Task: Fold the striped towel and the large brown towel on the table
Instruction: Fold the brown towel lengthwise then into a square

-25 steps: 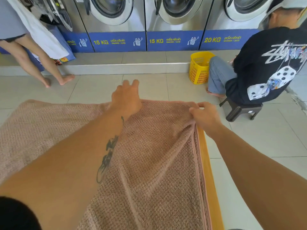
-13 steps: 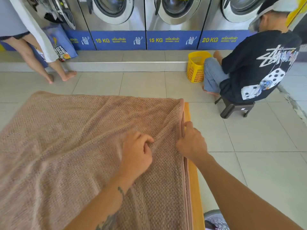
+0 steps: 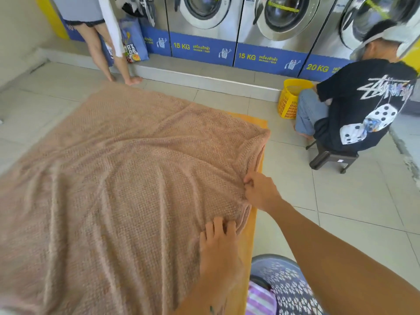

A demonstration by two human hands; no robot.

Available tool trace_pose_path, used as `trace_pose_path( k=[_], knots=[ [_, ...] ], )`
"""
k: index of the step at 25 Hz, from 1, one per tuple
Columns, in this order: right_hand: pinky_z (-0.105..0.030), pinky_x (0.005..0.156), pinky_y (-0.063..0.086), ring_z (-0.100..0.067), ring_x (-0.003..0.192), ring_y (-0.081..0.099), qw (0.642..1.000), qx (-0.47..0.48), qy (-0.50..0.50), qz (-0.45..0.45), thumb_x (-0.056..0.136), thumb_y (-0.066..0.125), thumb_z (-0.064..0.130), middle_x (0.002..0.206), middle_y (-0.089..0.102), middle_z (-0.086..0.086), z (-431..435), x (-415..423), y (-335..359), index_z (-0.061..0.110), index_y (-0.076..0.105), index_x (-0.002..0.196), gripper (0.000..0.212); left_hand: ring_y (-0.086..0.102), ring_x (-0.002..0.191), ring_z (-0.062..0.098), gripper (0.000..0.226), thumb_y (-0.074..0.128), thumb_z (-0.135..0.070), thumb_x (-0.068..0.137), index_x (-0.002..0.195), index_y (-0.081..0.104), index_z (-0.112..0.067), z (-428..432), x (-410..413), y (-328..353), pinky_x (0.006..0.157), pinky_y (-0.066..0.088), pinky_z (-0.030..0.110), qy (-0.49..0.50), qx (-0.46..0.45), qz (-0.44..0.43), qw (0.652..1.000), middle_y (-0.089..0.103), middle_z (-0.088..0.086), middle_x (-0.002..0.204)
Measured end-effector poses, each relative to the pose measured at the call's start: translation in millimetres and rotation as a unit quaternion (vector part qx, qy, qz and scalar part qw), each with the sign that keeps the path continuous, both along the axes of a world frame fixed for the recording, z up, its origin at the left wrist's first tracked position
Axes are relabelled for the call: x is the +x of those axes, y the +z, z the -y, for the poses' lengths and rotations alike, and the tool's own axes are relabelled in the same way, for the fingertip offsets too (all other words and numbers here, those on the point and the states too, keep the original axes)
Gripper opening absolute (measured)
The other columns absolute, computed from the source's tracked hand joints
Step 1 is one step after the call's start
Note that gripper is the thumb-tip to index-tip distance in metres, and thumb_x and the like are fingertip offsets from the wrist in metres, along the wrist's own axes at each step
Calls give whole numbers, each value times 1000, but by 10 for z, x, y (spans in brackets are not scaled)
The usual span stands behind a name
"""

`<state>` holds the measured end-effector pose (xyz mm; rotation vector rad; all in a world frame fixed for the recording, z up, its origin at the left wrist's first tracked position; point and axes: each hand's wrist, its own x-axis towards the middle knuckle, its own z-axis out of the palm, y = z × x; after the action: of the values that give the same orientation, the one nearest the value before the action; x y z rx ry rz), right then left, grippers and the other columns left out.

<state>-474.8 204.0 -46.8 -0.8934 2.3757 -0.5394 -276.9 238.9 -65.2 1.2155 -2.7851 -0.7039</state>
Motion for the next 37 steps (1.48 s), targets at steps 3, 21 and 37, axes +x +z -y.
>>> trace_pose_path(
  k=[3, 21, 37],
  knots=[
    [-32, 88, 50, -22, 107, 58, 999, -42, 6, 17, 96, 42, 12, 132, 58, -3, -211, 114, -1, 23, 67, 119, 36, 46, 115, 24, 56, 62, -12, 76, 129, 48, -22, 37, 340, 96, 91, 48, 37, -3, 12, -11, 1000, 35, 0, 128],
    [-49, 99, 42, -39, 124, 34, 929, 96, 213, -288, 82, 55, 19, 137, 32, -13, -488, 444, -10, 33, 40, 140, 61, 59, 60, 12, 40, 39, -3, 97, 112, 67, -29, -449, 1198, 442, 50, 45, 22, 315, 151, -227, 909, 69, -1, 86],
    [-47, 97, 45, -31, 112, 55, 842, 59, 377, -382, 83, 55, 21, 120, 62, -5, -74, -451, -69, 18, 60, 117, 34, 63, 79, 20, 32, 54, -42, 95, 124, 48, -30, 278, 669, 545, 67, 55, 34, 181, 58, 55, 980, 61, -4, 90]
  ],
)
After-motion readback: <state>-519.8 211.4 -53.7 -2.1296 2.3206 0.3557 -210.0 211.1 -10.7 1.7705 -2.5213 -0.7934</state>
